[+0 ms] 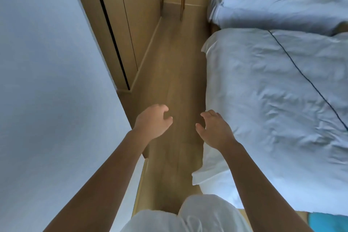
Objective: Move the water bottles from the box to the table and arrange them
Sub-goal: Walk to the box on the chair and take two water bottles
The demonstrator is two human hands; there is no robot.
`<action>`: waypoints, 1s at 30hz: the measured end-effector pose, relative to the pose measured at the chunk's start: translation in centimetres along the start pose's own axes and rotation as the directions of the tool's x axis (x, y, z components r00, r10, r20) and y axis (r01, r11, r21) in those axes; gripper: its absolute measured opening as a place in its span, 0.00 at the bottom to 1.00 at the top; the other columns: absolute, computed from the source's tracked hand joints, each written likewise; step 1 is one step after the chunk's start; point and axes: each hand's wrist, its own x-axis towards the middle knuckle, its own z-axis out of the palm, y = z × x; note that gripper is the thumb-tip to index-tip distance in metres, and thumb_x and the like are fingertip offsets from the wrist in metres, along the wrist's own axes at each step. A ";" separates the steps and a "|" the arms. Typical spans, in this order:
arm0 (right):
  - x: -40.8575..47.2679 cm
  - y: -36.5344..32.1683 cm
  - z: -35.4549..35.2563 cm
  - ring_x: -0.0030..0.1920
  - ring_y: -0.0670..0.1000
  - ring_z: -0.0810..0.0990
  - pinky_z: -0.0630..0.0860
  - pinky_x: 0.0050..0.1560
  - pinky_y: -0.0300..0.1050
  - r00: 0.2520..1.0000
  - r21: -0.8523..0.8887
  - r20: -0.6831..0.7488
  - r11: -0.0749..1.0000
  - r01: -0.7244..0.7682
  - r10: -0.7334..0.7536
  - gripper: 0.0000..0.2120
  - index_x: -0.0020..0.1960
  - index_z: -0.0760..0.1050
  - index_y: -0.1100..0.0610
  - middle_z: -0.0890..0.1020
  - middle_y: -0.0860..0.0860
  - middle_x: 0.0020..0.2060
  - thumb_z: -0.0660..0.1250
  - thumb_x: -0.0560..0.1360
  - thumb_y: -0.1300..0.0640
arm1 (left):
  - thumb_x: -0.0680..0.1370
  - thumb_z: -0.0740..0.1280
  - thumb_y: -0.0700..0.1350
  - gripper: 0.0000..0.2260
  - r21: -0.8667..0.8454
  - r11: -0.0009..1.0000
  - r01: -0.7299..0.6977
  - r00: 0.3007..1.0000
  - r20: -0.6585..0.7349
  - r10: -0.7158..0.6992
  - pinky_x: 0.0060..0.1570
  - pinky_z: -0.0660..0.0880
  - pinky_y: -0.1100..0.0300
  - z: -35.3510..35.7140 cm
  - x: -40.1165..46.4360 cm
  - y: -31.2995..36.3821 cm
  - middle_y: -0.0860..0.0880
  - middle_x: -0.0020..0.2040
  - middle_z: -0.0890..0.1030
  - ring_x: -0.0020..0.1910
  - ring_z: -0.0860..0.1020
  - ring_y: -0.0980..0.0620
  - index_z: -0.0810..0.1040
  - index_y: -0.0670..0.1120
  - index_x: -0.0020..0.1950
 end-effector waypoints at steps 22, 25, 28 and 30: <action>43.5 9.7 -7.1 0.62 0.53 0.71 0.69 0.60 0.46 0.996 0.078 0.085 0.996 -0.045 0.038 0.19 0.64 0.69 0.60 0.73 0.54 0.61 0.59 0.78 0.49 | 0.79 0.61 0.51 0.16 0.003 0.998 0.059 0.998 -0.034 -0.059 0.56 0.74 0.54 -4.4 44.0 4.6 0.51 0.62 0.77 0.58 0.76 0.52 0.73 0.48 0.65; 48.1 10.7 -7.5 0.63 0.53 0.70 0.69 0.60 0.46 0.994 0.076 0.100 0.996 -0.052 0.044 0.18 0.63 0.70 0.60 0.73 0.54 0.61 0.59 0.78 0.51 | 0.79 0.61 0.51 0.16 0.022 0.998 0.059 0.997 -0.046 -0.058 0.53 0.73 0.56 -4.6 49.0 4.8 0.52 0.60 0.77 0.56 0.76 0.52 0.74 0.48 0.65; 53.2 11.4 -7.7 0.63 0.53 0.70 0.69 0.60 0.46 0.993 0.069 0.101 0.996 -0.060 0.053 0.18 0.63 0.70 0.60 0.74 0.54 0.62 0.59 0.78 0.51 | 0.78 0.61 0.52 0.16 0.018 0.998 0.062 0.997 -0.054 -0.061 0.50 0.73 0.57 -4.7 54.4 4.6 0.52 0.59 0.78 0.54 0.76 0.52 0.74 0.49 0.64; 56.6 11.7 -7.9 0.62 0.53 0.71 0.69 0.60 0.46 0.993 0.063 0.108 0.996 -0.056 0.049 0.18 0.63 0.71 0.60 0.74 0.54 0.61 0.59 0.78 0.50 | 0.78 0.62 0.52 0.16 0.011 0.998 0.055 0.997 -0.061 -0.055 0.48 0.71 0.59 -4.9 57.9 4.4 0.52 0.58 0.79 0.54 0.77 0.52 0.75 0.48 0.64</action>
